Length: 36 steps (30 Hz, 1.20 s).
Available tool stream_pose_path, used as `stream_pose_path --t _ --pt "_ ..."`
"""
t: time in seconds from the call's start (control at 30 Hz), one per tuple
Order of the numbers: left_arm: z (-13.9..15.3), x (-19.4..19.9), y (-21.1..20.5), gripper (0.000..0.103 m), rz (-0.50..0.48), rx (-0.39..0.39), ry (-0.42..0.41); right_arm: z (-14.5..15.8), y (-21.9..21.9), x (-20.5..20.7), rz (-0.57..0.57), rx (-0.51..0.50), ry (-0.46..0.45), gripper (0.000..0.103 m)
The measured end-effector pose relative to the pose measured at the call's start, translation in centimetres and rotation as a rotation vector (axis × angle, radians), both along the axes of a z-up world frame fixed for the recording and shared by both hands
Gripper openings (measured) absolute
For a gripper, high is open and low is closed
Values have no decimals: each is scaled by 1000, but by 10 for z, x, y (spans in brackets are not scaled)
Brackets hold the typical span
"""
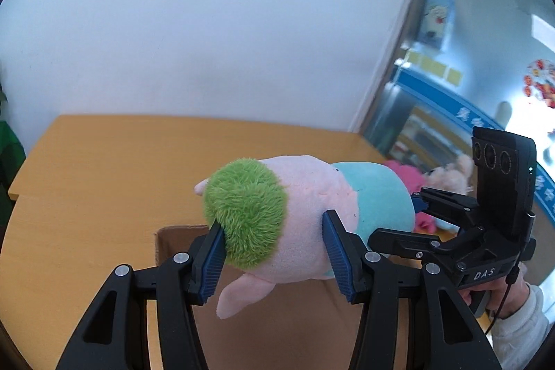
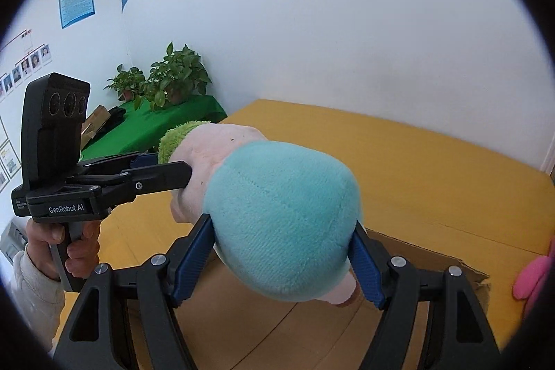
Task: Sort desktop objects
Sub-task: 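Carry the plush toy into the cardboard box and open both grippers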
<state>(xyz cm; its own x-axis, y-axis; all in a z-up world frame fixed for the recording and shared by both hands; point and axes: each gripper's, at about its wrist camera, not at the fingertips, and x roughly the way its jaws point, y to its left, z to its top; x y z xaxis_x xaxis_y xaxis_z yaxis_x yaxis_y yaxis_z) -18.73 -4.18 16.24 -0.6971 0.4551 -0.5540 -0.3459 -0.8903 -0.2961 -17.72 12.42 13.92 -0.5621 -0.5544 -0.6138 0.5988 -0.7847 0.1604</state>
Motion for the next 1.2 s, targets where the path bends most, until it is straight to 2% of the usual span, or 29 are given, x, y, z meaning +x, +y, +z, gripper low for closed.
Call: stream_pose_path --t 0.13,0.2,0.3,0.33,0.4,0.47,0.57,0.67,0.8,0.9,0.97,1.07,1.2 --pt "-64 -59 -8 51 33 -2 -170 -63 -14 -48 -16 3 -104 75" --pt "-89 -76 -10 51 36 -2 -225 -93 -17 -61 -28 -5 -148 75" --pt "-99 -82 -5 52 43 -55 -238 -117 -15 -71 -37 -35 -180 75" --pt "-103 -85 -4 53 58 -88 -269 -123 -14 -73 -36 -53 -207 75" --pt "-112 -81 -8 55 70 -86 -315 -133 -16 -67 -30 -76 -242 75" --pt "-115 -73 -14 57 72 -68 -315 -130 -23 -62 -20 -80 -221 75" --pt "-116 -72 -24 59 106 -36 -342 -122 -25 -65 -5 -140 -246 75" --pt "-114 -71 -32 73 129 -26 -366 -120 -24 -63 27 -199 -273 75" --pt "-112 -72 -39 73 138 -33 -381 -129 -23 -75 -18 -243 -321 79" --pt "-97 -64 -43 73 151 -11 -334 -130 -5 -78 -54 -290 -368 81" --pt "-84 -56 -45 73 152 -8 -289 -128 -3 -73 -52 -265 -375 81" --pt "-67 -31 -43 74 157 -78 -220 -117 10 -59 -66 -196 -353 81" --pt "-67 21 -48 74 128 -175 -200 -88 26 -10 -50 -122 -333 81"
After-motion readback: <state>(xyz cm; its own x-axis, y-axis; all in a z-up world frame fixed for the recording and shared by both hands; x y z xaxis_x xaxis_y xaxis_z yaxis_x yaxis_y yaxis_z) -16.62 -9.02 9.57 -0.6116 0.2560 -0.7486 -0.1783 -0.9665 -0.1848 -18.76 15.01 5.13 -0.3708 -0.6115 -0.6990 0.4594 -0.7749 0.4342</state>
